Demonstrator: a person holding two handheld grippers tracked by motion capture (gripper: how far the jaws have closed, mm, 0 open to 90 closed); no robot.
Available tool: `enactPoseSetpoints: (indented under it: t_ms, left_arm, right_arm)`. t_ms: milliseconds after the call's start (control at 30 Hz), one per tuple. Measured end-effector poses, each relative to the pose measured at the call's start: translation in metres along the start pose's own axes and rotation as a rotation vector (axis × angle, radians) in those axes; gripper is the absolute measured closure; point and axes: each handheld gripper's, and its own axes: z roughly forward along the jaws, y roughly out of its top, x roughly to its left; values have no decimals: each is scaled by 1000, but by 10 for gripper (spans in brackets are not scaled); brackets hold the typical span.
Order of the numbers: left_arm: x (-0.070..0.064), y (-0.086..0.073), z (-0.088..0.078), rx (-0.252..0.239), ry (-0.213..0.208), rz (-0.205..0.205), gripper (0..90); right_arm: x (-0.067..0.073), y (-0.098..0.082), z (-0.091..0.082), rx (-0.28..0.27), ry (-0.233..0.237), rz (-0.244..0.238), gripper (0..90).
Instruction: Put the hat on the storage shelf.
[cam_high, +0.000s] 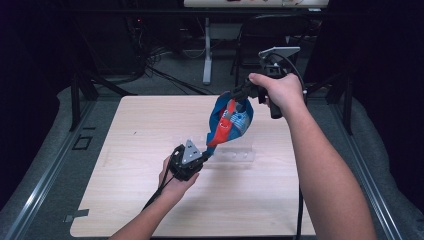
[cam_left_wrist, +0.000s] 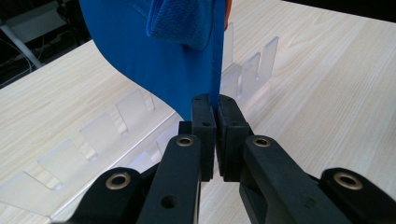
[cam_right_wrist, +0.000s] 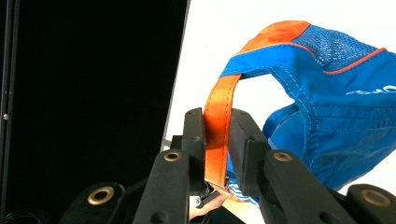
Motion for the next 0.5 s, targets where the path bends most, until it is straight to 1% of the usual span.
enactPoseSetpoints:
  t_ms: [100,133,200,233,333,367,500]
  left_arm:
    - [0,-4,2,5,1,-5,879]
    - [0,-5,3,4,4,-7,879]
    - [1,-7,5,8,1,-13,878]
    - [1,-8,5,8,0,-16,878]
    - [1,-11,8,16,2,-18,878]
    - [1,-12,9,18,4,-16,878]
    - [1,-17,11,24,2,-24,878]
  right_arm:
    - [-2,1,3,18,-5,-6,771]
    - [-2,1,5,11,-2,0,771]
    - [-4,1,7,19,-6,1,771]
    - [-5,2,9,14,-9,9,771]
    - [-8,3,11,18,-11,5,771]
    - [-8,3,13,20,-14,16,771]
    - [-11,3,17,34,-14,19,771]
